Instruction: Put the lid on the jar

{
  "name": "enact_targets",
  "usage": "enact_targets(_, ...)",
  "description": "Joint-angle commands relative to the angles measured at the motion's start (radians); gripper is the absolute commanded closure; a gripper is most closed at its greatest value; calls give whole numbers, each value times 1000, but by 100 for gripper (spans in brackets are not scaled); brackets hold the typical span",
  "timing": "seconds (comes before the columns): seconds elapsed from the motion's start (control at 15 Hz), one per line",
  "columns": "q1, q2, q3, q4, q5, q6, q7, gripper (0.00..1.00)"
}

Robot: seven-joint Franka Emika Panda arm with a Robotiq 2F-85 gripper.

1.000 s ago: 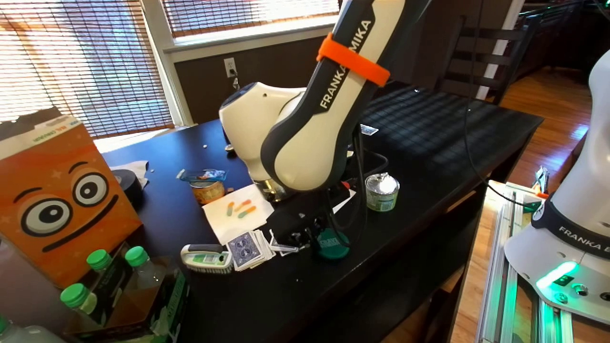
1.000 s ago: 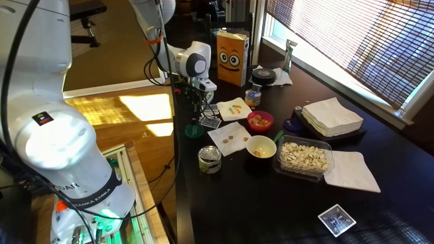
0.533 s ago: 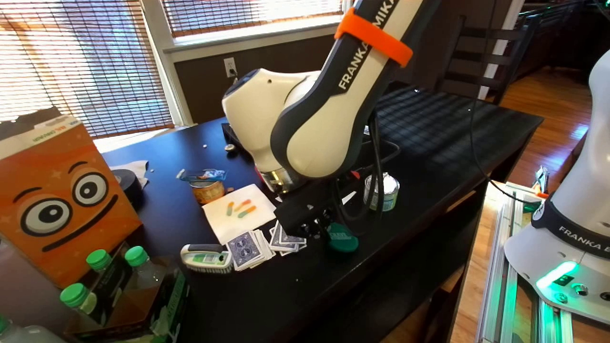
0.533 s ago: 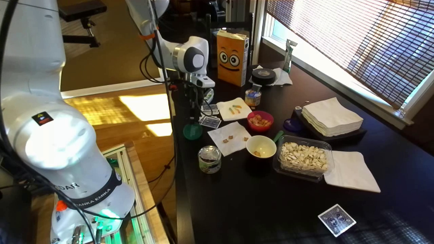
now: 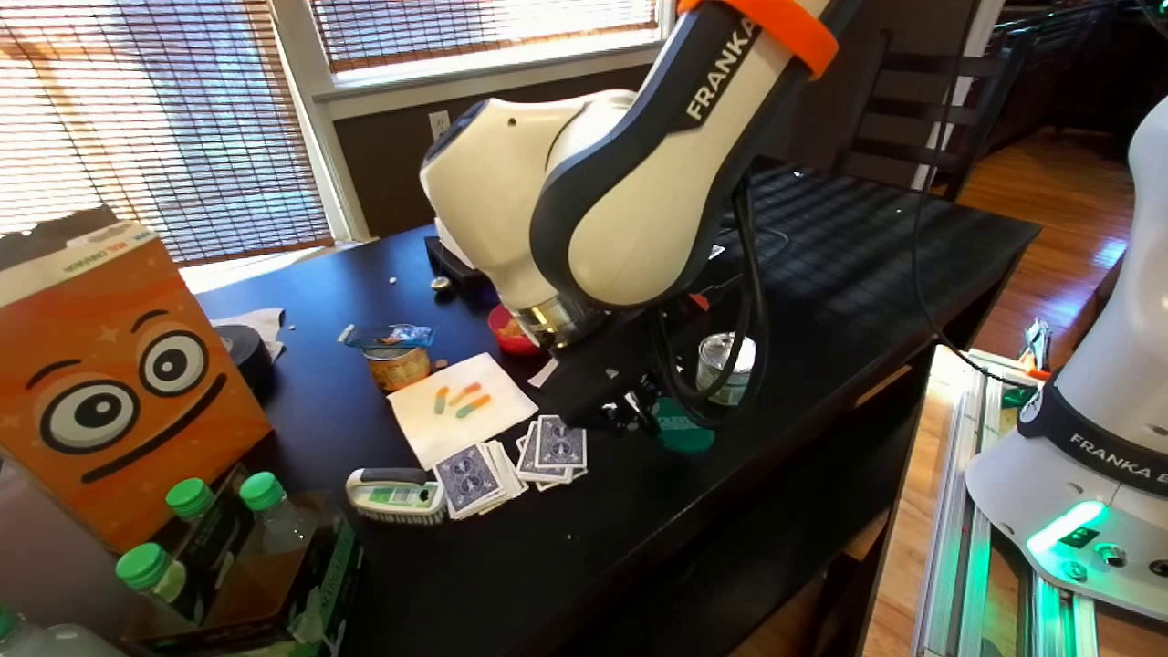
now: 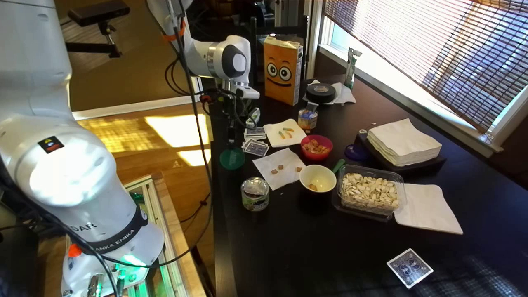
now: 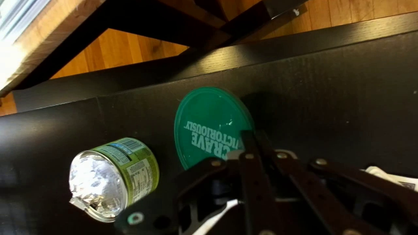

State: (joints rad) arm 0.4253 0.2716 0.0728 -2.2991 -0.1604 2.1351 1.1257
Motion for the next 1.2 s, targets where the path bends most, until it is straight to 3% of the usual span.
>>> enact_targets(0.0,-26,-73,28,-18,-63,-105,53,99)
enact_targets(0.4,-77,-156,48,-35,-115,-216,47,99)
enact_targets(0.6,-114,-185,49,-53,-142,-184,30,99)
enact_targets(0.67,-112,-137,62,-11,-115,-208,42,95)
enact_targets(1.13,-130,-157,64,-25,-121,-206,34,95)
